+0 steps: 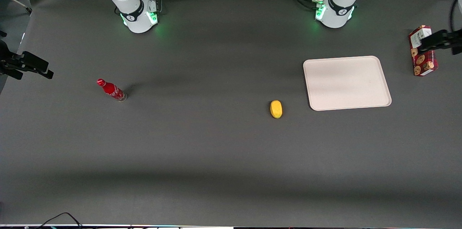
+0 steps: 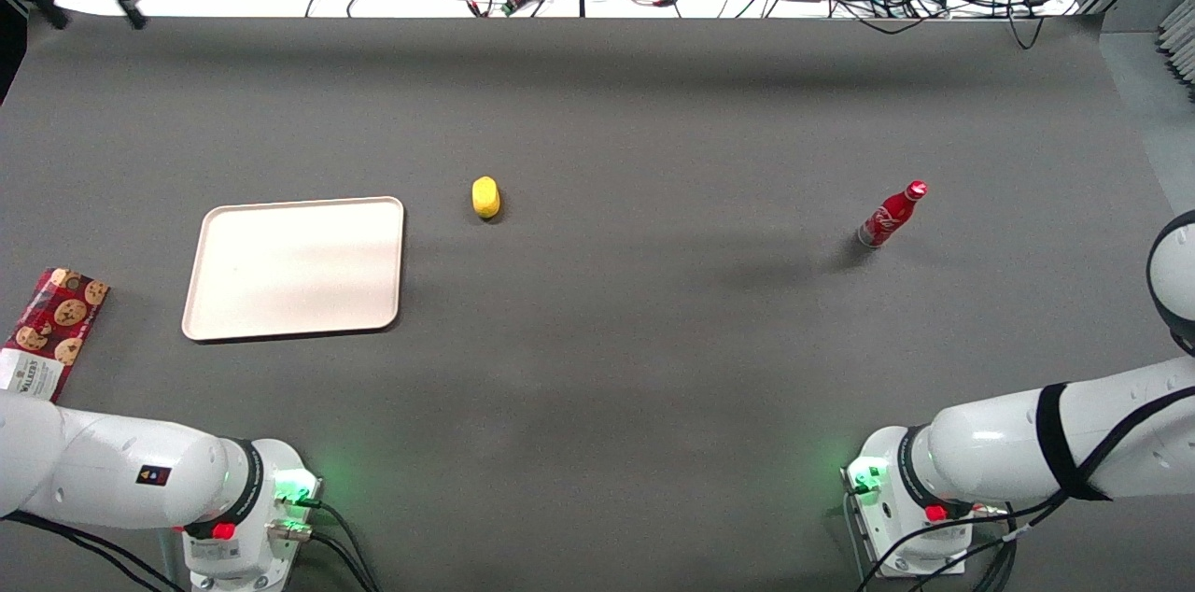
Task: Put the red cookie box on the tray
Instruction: 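Lower the open left gripper around the red tartan cookie box, then close the left gripper on the cookie box and lift it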
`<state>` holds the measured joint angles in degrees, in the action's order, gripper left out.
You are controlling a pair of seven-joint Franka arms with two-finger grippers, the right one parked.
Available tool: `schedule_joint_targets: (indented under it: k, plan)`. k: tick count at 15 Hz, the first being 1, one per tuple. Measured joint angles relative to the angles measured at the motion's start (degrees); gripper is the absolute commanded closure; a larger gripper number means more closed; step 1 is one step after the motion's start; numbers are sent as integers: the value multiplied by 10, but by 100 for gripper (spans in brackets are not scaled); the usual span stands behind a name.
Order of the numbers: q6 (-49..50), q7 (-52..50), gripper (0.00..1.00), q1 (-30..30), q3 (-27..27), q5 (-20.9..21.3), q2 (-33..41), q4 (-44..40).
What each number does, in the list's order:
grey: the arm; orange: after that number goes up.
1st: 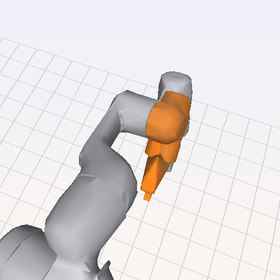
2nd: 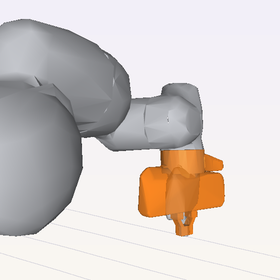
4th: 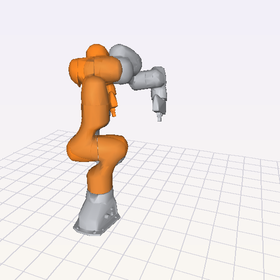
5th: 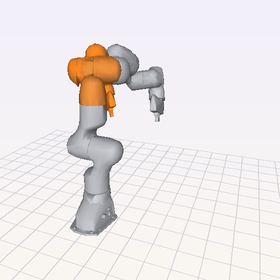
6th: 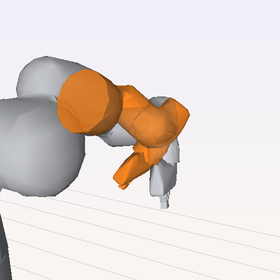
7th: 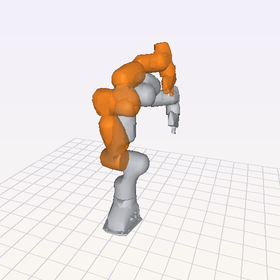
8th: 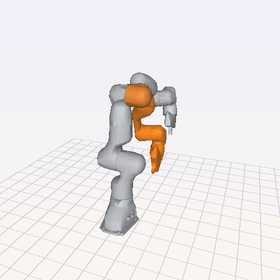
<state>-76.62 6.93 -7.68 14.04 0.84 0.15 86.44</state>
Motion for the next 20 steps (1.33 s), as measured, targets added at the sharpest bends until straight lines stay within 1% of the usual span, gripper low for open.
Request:
schedule_joint_targets:
  k: [2,4,7,9,12,15,16,20]
  plan:
    - [0,81,0,1,57,36,-3,2]
    - [-24,182,0,3,123,56,-14,15]
    - [-145,330,0,6,220,59,-44,88]
    - [-255,386,0,8,263,59,-70,165]
    - [-375,449,0,11,296,56,-112,261]
    - [-453,501,0,13,313,25,-156,320]
    - [-477,511,0,14,321,20,-165,339]
    - [-571,562,0,24,353,5,-174,419]
